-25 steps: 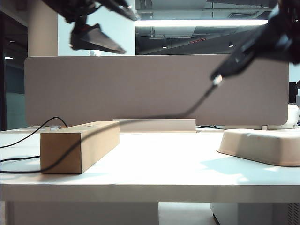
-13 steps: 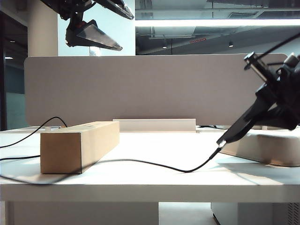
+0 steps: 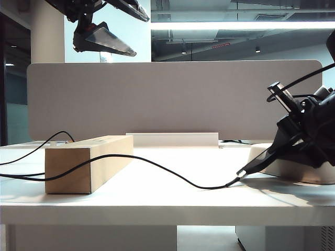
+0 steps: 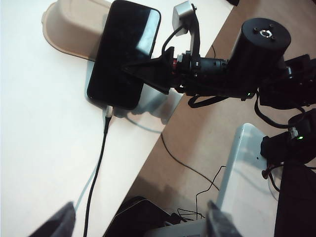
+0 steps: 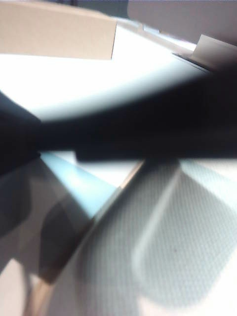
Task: Pick up the charging cable and the phone, plug the charging cable into the charging port on the phone, and finally place them back on the table.
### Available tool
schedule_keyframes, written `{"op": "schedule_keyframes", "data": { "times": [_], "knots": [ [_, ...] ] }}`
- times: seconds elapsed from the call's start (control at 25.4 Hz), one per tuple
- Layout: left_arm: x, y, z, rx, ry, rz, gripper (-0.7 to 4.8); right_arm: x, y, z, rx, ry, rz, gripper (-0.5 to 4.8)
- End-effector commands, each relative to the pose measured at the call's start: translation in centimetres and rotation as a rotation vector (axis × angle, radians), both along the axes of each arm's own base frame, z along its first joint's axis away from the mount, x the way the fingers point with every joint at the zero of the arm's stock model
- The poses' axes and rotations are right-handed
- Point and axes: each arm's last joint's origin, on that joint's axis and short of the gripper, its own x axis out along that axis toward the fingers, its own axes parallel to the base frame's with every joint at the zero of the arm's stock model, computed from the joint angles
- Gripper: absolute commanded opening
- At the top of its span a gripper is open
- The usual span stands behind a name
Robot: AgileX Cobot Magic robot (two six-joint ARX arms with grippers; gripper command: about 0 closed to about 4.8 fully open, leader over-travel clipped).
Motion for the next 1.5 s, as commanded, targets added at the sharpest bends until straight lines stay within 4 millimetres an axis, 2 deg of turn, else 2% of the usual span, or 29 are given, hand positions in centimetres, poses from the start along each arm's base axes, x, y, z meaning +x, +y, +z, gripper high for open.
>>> {"op": "schedule_keyframes", "data": {
  "times": [0.04,0.08,0.2,0.28,0.43,0.55,0.75,1.06,1.26,1.38,1.46,1.5],
  "knots": [
    [-0.1,0.0,0.4,-0.01,-0.018,-0.003,3.32,0.0,-0.1,0.1,-0.01,-0.011,-0.014,1.31],
    [0.0,0.0,0.4,-0.011,-0.02,-0.003,3.32,0.0,-0.1,0.1,-0.011,-0.011,-0.014,1.32],
    [0.0,0.0,0.4,-0.012,-0.023,-0.003,3.32,0.0,-0.1,0.1,-0.015,-0.013,-0.012,2.28],
    [0.0,0.0,0.4,-0.012,-0.023,-0.003,3.32,0.0,-0.1,0.1,-0.017,-0.011,-0.011,2.72],
    [0.0,0.0,0.4,-0.012,-0.023,-0.003,3.32,0.0,-0.2,-0.2,-0.025,0.017,-0.015,2.77],
    [0.0,0.0,0.4,-0.012,-0.023,-0.003,3.32,-0.1,-0.6,-0.3,-0.032,0.048,-0.028,3.16],
    [0.0,0.0,0.4,-0.013,-0.024,-0.003,3.32,-0.5,-1.4,-0.1,-0.07,0.086,-0.034,3.16],
    [0.0,0.0,0.4,-0.013,-0.025,-0.002,3.32,-1.9,-1.7,1.3,-0.127,0.124,0.001,3.16],
    [-0.3,0.2,0.3,0.006,-0.001,-0.007,3.31,-3.5,-2.1,3.6,-0.143,0.09,0.013,3.16],
    [-0.6,0.6,0.6,0.043,-0.026,0.028,3.3,-4.5,-2.3,5.5,-0.185,0.0,0.044,3.15],
    [-0.9,1.2,1.0,0.111,-0.084,0.065,2.89,-5.4,-2.5,6.5,-0.238,-0.053,0.067,3.09],
    [-1.2,1.5,1.2,0.149,-0.11,0.088,2.51,-5.9,-2.6,7.1,-0.277,-0.084,0.084,2.79]
  ]
}}
